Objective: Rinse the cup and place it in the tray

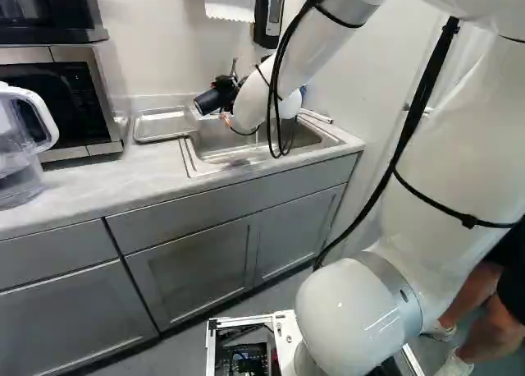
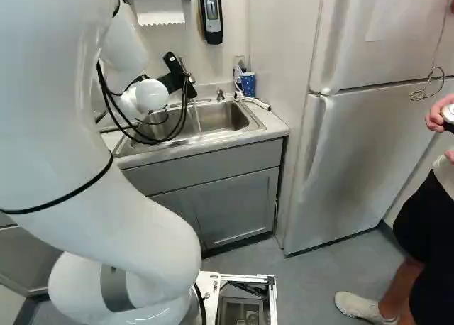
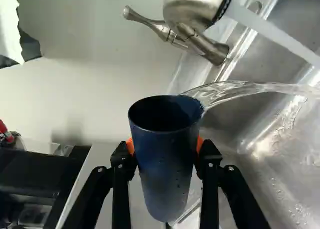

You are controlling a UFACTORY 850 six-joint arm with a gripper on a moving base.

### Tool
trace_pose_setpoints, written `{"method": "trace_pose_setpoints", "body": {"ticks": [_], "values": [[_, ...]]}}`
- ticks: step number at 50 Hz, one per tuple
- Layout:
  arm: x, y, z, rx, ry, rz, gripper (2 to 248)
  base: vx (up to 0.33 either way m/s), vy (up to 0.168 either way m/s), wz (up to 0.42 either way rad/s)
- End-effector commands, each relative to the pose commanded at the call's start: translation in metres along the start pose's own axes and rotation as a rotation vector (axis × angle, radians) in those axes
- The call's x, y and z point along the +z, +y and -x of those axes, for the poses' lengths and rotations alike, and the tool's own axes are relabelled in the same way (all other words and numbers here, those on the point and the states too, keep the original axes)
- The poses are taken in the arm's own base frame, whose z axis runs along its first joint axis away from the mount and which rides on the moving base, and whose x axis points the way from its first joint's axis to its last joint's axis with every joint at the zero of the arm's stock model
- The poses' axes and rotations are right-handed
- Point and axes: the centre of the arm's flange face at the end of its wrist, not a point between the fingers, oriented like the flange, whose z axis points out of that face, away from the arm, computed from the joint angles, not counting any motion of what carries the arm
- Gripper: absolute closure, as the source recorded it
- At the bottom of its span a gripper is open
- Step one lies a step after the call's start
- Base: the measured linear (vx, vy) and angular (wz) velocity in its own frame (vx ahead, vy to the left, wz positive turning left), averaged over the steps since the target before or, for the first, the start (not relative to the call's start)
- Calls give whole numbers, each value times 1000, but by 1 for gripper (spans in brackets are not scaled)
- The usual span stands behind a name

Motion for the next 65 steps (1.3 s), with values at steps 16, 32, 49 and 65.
{"method": "trace_pose_setpoints", "body": {"ticks": [16, 32, 49, 65], "values": [[0, 0, -1, 177, 7, -1, 125, 0, 0, 0], [0, 0, -2, 358, 17, -3, 125, 0, 0, 0], [0, 0, -2, 536, 16, -4, 125, 0, 0, 0], [0, 0, -2, 652, 16, -5, 125, 0, 0, 0]]}}
